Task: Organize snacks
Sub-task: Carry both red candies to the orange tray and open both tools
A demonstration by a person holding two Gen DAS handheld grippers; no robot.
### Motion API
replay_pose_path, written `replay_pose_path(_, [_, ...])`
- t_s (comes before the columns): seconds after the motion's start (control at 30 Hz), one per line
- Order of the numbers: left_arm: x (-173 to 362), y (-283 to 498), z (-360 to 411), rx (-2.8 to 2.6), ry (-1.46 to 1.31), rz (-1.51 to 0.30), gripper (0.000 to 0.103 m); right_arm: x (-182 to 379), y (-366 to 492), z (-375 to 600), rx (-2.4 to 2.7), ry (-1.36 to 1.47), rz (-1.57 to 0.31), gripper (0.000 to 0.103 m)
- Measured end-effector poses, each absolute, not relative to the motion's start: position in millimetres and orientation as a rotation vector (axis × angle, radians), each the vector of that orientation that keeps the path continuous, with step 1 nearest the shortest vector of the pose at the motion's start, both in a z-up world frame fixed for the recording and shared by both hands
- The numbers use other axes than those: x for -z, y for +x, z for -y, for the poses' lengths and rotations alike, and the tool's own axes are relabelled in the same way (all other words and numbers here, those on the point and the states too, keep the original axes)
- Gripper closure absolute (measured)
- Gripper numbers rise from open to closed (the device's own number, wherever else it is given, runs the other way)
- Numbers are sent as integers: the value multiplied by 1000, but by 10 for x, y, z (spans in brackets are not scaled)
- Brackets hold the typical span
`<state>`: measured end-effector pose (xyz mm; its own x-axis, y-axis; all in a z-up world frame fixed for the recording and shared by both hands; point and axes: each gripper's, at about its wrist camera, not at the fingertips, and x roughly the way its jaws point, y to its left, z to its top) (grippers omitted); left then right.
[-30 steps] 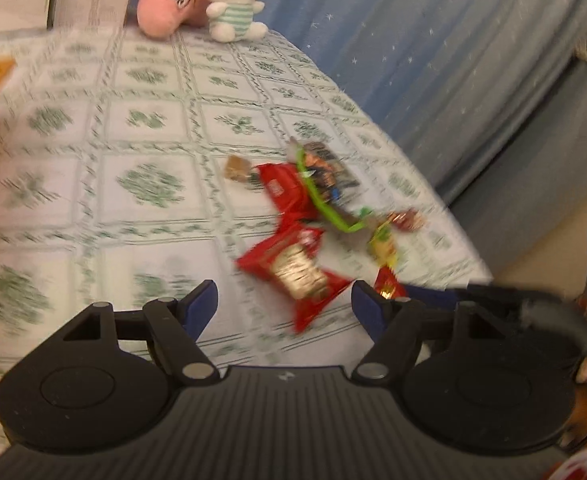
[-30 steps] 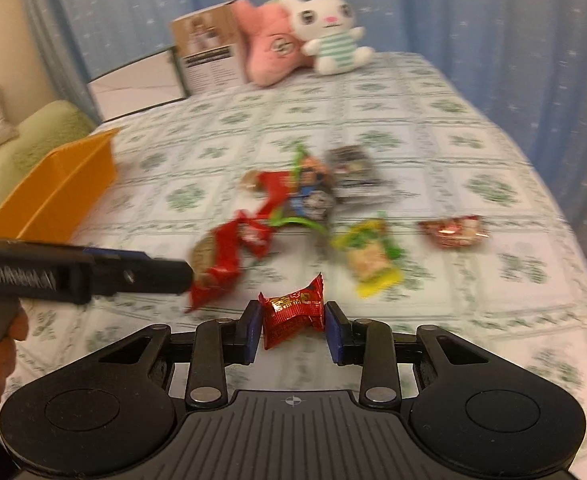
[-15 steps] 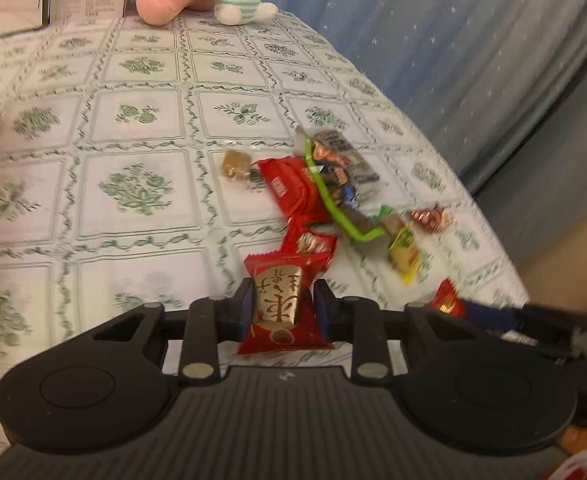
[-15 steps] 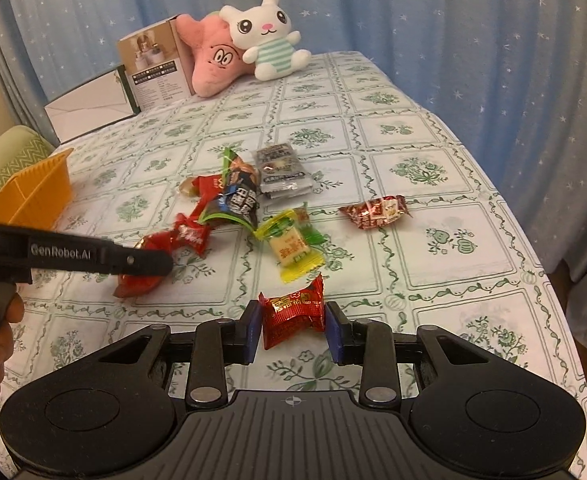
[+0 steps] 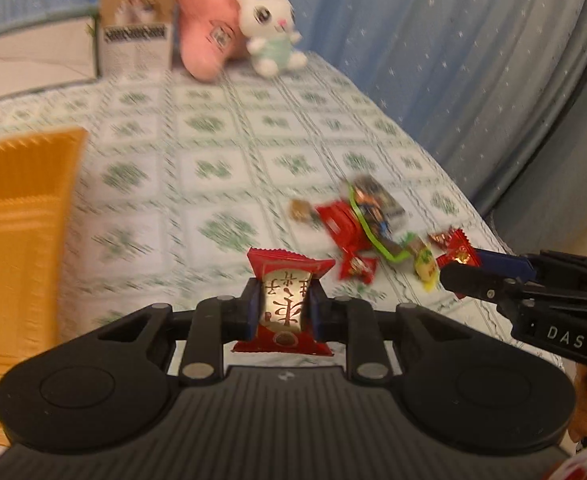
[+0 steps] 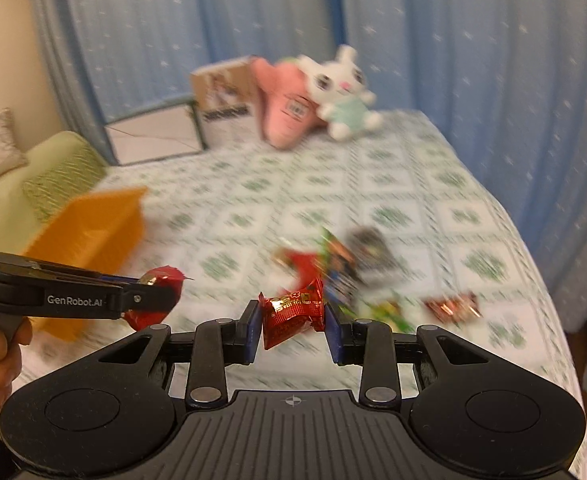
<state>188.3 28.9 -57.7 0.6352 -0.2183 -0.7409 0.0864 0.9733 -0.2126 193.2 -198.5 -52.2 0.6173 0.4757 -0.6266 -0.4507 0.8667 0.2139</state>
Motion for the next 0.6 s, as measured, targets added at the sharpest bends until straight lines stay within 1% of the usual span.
replay_pose_path(0.17, [196,1744,-802,100,-147,-822,81,256,1918,1468,-646,11,-703,69])
replay_pose_path(0.3, [3,1596,-1325,16,-123,-813,81,120,1902,959,-742,-24,-706,69])
replay_pose_path(0.43, [-26,1450,-1819,-49,-111,-835,81,49,1899,492,-818,-43,-714,69])
replay_pose_path(0.6, [85,1320,-2242,-88,-127,-866,81,148,1870,-30,-900,-86,-746,69])
